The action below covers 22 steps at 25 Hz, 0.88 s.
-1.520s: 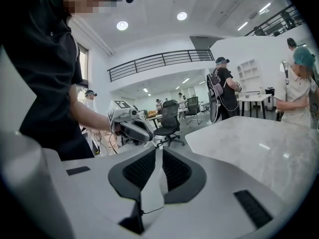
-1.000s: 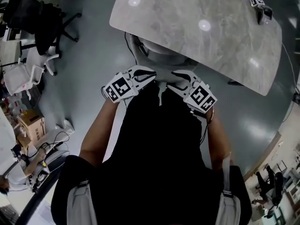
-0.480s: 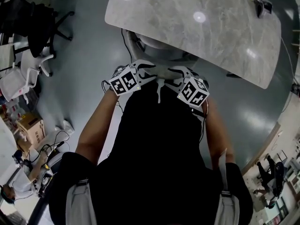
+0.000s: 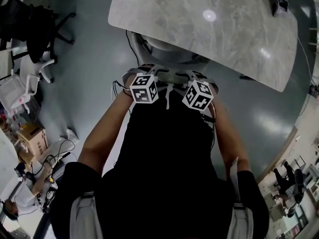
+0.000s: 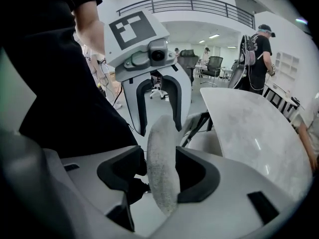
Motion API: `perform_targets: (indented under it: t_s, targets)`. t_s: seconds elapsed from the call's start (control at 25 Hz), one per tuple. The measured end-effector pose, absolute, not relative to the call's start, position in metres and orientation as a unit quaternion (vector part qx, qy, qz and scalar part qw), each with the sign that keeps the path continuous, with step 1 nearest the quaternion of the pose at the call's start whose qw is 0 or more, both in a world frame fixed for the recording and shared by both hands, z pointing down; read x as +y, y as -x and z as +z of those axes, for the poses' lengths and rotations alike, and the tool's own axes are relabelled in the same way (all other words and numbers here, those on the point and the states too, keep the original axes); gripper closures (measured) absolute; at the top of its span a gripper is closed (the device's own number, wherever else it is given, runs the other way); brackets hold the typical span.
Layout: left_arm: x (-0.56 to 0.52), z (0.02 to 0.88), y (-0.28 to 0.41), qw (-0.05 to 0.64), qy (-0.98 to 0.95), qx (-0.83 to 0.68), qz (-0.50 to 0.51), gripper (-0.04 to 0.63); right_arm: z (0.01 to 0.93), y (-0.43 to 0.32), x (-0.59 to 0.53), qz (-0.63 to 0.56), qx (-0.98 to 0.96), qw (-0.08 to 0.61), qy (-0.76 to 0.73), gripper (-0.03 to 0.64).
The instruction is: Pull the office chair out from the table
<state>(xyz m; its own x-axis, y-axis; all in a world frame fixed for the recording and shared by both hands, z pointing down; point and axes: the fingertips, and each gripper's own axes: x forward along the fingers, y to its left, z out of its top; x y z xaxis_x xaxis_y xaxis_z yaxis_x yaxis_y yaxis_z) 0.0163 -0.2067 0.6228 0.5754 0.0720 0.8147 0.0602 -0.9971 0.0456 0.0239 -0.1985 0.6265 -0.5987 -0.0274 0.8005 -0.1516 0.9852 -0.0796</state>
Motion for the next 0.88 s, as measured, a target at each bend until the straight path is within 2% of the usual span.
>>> perform_targets:
  t_s: [0.2,0.36,0.48,0.88]
  targets:
    - [-0.193,0.64,-0.028,-0.03,-0.862,0.063,0.502,0.354,0.643,-0.025,-0.195,0.038,-0.866,0.498,-0.026,0.385]
    - [-0.187,0.655,-0.034,-0.034,-0.843,0.057,0.533,0.354,0.653,-0.026,-0.192,0.018,-0.851,0.525,-0.02,0.39]
    - [-0.195,0.66,-0.035,-0.039,-0.837,0.038,0.544,0.354,0.658,-0.026,-0.196,0.022,-0.848,0.529,-0.032,0.419]
    - [-0.204,0.668,-0.036,-0.041,-0.83,0.028,0.556,0.371,0.664,-0.023,-0.196,0.018,-0.846,0.533,-0.03,0.447]
